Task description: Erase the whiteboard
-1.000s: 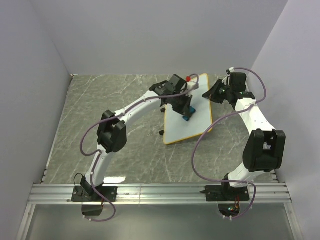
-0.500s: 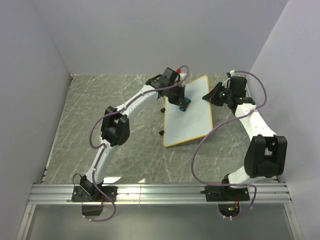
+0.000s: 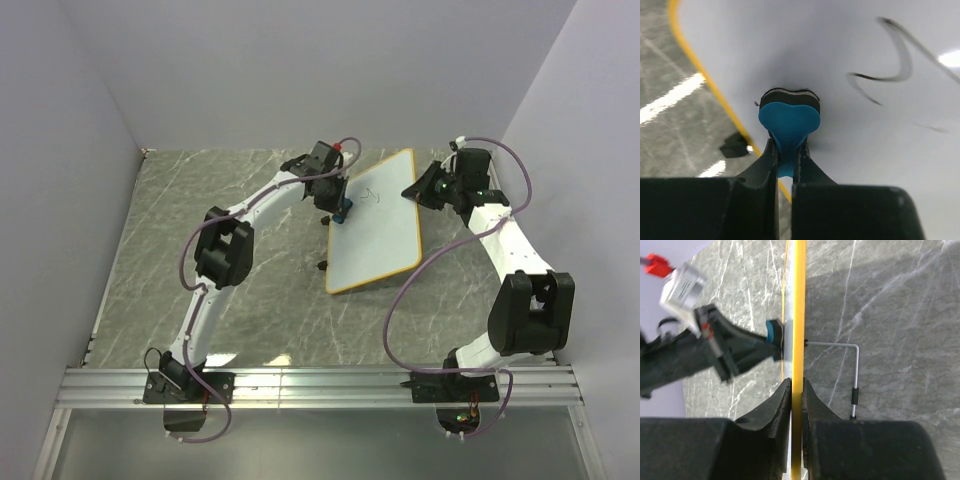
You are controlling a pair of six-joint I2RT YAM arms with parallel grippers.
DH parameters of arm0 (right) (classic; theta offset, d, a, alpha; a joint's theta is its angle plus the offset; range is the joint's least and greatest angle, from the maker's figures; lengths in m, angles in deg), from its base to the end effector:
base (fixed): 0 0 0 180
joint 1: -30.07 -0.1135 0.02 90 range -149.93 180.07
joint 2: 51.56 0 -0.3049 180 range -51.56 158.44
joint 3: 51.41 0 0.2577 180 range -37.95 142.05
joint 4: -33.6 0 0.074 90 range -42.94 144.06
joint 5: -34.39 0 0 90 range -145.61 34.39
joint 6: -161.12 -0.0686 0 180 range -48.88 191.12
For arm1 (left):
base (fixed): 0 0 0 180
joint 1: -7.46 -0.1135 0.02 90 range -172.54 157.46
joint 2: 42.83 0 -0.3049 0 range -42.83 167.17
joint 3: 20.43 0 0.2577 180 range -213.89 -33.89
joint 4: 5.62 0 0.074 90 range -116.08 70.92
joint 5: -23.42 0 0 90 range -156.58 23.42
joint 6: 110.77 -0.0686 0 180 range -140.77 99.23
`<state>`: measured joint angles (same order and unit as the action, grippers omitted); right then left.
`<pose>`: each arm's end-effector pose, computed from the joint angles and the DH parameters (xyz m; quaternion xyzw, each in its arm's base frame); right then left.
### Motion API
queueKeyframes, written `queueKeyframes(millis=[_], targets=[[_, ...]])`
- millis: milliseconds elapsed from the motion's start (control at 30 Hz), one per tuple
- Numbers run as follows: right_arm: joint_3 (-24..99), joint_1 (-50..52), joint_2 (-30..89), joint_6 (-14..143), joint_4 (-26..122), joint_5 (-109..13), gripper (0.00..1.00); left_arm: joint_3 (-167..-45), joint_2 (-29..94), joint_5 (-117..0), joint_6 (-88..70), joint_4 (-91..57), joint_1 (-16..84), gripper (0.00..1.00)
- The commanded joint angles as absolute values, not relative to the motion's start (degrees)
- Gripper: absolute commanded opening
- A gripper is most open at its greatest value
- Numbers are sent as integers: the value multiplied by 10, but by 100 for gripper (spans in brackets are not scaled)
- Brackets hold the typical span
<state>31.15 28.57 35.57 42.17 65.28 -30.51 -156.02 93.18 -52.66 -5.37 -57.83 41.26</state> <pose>0.3705 0.0388 0.3170 0.1112 0.8691 0.3029 0.3749 0.4748 -0.3377 0.2116 0.1887 0.9220 -0.2367 0.2414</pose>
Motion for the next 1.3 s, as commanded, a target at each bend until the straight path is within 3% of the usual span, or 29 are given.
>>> queueKeyframes(millis=[0,167,300,767,1033,1267], targets=[[287,223,399,466,753,-247,0,-1554,889,-409,-86,-586,496,0],[271,221,398,475,754,-243,0,-1617,884,-387,-42,-550,502,0],[256,216,389,479,761,-245,0,-1709,955,-420,9,-556,500,0],[294,208,384,501,814,-255,0,-1700,1082,-506,73,-571,409,0],[316,206,404,502,816,-255,0,-1569,975,-430,-2,-513,444,0],[294,204,405,493,798,-253,0,-1655,935,-357,-67,-561,525,0]])
